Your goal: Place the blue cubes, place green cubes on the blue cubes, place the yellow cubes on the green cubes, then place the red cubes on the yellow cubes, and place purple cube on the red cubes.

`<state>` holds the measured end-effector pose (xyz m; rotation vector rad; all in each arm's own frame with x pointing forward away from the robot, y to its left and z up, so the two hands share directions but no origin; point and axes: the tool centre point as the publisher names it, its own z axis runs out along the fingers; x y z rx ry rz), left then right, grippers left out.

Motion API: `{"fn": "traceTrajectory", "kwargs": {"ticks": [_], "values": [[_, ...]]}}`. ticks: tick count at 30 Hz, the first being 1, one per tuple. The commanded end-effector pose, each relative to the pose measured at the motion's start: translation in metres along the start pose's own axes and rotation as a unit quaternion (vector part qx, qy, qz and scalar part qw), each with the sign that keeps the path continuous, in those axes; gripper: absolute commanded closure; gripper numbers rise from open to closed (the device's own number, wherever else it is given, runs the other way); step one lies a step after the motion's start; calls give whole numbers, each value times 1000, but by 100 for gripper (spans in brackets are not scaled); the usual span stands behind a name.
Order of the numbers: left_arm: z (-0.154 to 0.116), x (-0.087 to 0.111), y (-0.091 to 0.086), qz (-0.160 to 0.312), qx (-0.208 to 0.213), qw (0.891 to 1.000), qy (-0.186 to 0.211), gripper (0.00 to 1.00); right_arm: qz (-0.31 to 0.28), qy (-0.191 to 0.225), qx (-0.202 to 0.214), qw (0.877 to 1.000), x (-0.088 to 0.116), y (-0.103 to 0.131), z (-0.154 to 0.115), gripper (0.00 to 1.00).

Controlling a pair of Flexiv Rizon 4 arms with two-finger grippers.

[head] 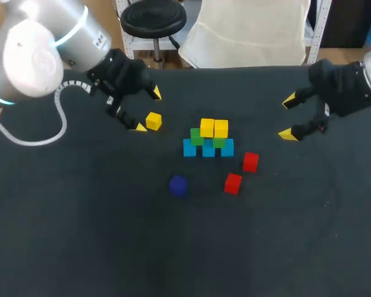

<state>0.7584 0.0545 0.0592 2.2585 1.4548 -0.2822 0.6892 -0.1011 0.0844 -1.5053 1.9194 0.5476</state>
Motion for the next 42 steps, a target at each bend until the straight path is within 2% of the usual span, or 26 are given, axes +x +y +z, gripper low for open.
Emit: {"fn": "traceTrajectory", "kwargs": {"ticks": [1,16,26,37,38,39,41,42], "values": [[8,18,23,4,50,999,-7,0,0,-1,-1,1000,0,-1,0,0],[33,56,36,44,103,994,-9,0,0,-1,-1,1000,0,-1,0,0],[43,62,41,48,128,990,-25,0,0,-1,-1,1000,0,-1,0,0],[47,64,42,47,143,988,-24,0,0,-1,-1,1000,0,-1,0,0],[47,64,42,47,146,988,-23,5,0,-1,-1,1000,0,-1,0,0],[48,63,42,49,147,988,-22,25,0,-1,-1,1000,0,-1,0,0],[48,63,42,52,147,988,-19,40,0,-1,-1,1000,0,-1,0,0],[48,62,42,54,148,987,-15,55,0,-1,-1,1000,0,-1,0,0]]}}
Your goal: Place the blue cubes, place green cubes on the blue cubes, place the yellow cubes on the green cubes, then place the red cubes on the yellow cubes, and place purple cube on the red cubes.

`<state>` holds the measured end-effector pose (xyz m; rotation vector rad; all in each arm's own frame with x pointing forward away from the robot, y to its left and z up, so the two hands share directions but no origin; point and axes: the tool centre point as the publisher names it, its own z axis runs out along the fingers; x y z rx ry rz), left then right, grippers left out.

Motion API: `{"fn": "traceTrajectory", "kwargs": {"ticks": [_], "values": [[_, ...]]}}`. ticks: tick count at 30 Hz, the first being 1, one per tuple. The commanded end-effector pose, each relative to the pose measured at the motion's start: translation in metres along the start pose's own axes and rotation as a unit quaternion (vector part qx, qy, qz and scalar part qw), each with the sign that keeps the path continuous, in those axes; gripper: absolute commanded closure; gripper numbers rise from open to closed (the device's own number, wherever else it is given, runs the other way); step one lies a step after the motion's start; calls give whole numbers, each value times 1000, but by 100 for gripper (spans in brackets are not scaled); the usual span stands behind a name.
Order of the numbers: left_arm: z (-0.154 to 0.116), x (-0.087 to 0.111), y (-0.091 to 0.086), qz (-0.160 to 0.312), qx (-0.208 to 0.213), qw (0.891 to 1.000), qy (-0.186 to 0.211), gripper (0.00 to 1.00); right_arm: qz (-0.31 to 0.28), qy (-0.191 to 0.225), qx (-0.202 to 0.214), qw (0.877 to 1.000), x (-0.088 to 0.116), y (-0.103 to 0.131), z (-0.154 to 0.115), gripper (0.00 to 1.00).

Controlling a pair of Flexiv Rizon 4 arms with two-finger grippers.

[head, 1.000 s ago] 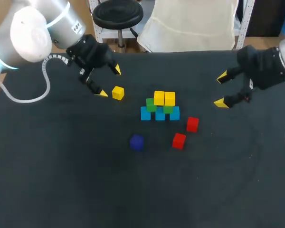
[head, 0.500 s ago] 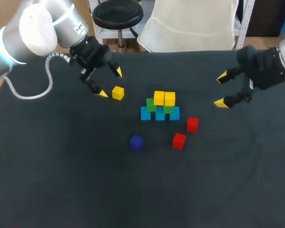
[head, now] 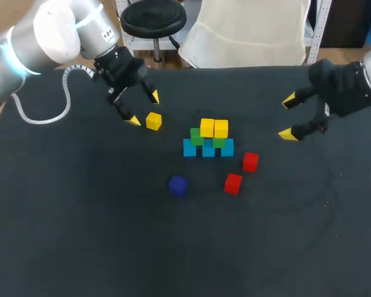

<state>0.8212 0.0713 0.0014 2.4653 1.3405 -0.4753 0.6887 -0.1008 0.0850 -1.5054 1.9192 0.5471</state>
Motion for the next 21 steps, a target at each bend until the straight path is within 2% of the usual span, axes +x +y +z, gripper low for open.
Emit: {"fn": "traceTrajectory", "kwargs": {"ticks": [1,2,4,5,16,17,18,19,21], "values": [[0,-1,6,4,45,999,13,60,0,-1,-1,1000,1,-1,1,0],[0,-2,6,7,46,999,18,75,0,-1,-1,1000,1,-1,1,0],[1,-3,7,9,49,998,27,97,0,-1,-1,1000,1,-1,1,0],[1,-3,7,11,50,998,31,100,0,-1,-1,1000,1,-1,1,0],[1,-7,6,18,49,997,48,100,0,-1,-1,1000,1,-1,1,0],[0,-7,6,16,48,997,61,90,0,-1,-1,1000,1,-1,1,0],[-1,-8,6,9,49,996,73,5,0,-1,-1,1000,1,-1,1,0],[-2,-9,5,8,45,997,68,0,0,-1,-1,1000,1,-1,1,0],[-8,-10,0,8,37,997,61,0,0,-1,-1,1000,1,-1,1,0]]}}
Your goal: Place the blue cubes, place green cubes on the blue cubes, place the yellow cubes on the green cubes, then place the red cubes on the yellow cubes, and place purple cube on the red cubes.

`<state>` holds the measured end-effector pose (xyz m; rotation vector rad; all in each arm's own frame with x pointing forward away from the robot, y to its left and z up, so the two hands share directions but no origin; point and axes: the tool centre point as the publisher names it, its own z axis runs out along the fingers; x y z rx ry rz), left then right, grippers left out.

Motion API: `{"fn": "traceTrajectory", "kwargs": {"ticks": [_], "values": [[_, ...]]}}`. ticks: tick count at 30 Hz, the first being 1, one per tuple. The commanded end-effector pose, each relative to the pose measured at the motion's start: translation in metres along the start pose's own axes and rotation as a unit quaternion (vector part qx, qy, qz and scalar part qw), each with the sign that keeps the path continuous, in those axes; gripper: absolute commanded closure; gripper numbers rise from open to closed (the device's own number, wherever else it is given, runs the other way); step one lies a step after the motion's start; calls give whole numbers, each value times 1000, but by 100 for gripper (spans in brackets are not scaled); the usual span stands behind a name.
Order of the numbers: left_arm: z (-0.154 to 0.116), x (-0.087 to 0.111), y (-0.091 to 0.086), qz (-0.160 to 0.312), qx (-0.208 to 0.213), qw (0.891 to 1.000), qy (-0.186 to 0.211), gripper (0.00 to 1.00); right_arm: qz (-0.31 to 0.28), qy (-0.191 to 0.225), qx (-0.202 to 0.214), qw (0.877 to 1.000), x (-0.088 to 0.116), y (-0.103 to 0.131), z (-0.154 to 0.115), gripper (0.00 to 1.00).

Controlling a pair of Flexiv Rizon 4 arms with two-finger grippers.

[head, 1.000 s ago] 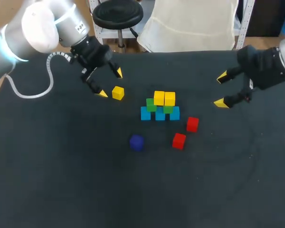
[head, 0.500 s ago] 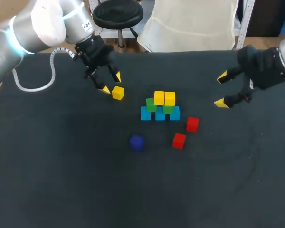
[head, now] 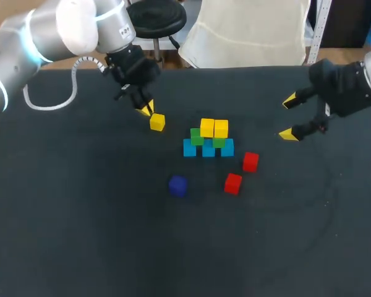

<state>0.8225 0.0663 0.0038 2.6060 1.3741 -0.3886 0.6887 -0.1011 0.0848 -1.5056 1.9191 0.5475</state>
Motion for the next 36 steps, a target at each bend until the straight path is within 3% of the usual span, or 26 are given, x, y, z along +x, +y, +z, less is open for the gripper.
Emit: {"fn": "traceTrajectory", "kwargs": {"ticks": [1,11,27,30,36], "values": [[-11,-8,-9,4,-11,1000,-7,0,0,-1,-1,1000,0,-1,1,0],[-21,-21,-27,-14,-37,999,-7,0,0,-1,-1,1000,0,-1,1,0],[-21,-21,-27,-14,-37,999,-7,0,0,-1,-1,1000,0,-1,1,0],[-17,-32,-26,-15,-21,1000,11,0,0,-1,-1,1000,0,-1,1,0],[0,-43,-27,-29,-12,999,-4,0,0,-1,-1,1000,0,-1,1,0]]}}
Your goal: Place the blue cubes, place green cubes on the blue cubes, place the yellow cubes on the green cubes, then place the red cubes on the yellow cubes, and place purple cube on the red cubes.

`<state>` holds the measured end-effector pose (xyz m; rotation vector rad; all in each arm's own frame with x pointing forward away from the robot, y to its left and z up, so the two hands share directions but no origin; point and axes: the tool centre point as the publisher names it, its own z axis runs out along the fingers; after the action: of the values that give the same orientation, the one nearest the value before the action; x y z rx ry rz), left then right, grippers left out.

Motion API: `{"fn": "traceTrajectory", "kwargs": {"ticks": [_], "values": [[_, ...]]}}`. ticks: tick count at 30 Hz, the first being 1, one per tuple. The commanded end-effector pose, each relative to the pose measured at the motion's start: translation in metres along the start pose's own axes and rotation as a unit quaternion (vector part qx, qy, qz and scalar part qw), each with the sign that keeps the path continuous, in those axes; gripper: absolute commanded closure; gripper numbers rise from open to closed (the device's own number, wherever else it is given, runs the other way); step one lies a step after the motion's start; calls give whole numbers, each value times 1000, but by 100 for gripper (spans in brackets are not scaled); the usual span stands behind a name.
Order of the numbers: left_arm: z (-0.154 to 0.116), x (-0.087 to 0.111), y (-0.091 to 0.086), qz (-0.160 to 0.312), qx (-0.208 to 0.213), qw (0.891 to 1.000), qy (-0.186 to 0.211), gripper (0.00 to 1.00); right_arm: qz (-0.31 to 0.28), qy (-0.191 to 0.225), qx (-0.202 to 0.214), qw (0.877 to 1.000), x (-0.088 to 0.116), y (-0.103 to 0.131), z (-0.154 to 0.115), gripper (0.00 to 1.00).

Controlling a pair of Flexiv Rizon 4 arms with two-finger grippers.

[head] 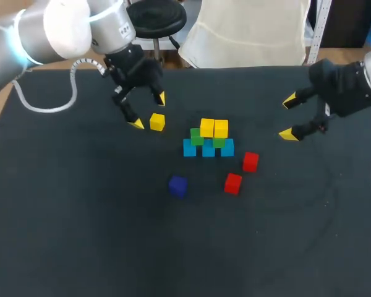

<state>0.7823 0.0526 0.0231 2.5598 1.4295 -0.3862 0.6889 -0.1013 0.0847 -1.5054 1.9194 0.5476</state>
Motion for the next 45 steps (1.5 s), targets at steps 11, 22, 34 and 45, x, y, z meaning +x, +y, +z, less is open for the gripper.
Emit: {"fn": "traceTrajectory", "kwargs": {"ticks": [11,22,34,45], "values": [[20,2,-8,-69,-5,998,-1,0,0,-1,-1,1000,0,-1,1,0],[23,13,-14,-108,-18,994,-7,0,0,-1,-1,1000,0,-1,1,0],[22,7,-8,-104,-17,994,-14,0,0,-1,-1,1000,0,-1,1,0],[18,3,-5,-103,-29,994,-19,14,0,-1,-1,1000,0,-1,1,0]]}}
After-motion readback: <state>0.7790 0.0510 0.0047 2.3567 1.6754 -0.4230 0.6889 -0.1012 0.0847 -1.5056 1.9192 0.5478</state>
